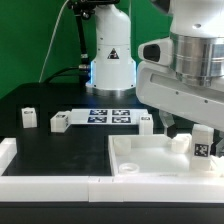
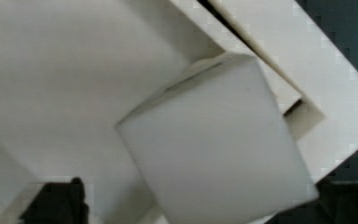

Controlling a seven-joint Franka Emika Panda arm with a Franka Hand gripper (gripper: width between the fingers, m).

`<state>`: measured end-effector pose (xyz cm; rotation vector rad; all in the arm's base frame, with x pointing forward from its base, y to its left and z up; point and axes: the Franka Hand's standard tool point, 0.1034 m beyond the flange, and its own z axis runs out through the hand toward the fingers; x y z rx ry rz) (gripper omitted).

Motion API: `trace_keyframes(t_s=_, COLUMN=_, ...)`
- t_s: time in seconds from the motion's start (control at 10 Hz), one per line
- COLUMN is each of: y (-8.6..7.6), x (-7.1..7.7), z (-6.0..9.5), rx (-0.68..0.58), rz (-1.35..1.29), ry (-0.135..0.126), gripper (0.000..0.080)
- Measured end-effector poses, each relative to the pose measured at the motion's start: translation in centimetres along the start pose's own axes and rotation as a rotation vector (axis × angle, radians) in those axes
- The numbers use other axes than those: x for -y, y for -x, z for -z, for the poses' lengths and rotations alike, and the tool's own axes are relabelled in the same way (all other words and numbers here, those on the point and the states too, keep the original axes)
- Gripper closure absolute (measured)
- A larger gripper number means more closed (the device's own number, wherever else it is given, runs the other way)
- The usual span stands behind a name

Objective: Assemble one leg

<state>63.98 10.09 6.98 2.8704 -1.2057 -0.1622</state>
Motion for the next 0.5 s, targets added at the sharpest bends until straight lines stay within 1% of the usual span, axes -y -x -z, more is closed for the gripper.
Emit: trace_keyframes(t_s=0.5, y=0.01, x=-0.01, z=-0.04, rx=0.0, rz=0.0, ry=0.001, gripper=0.015)
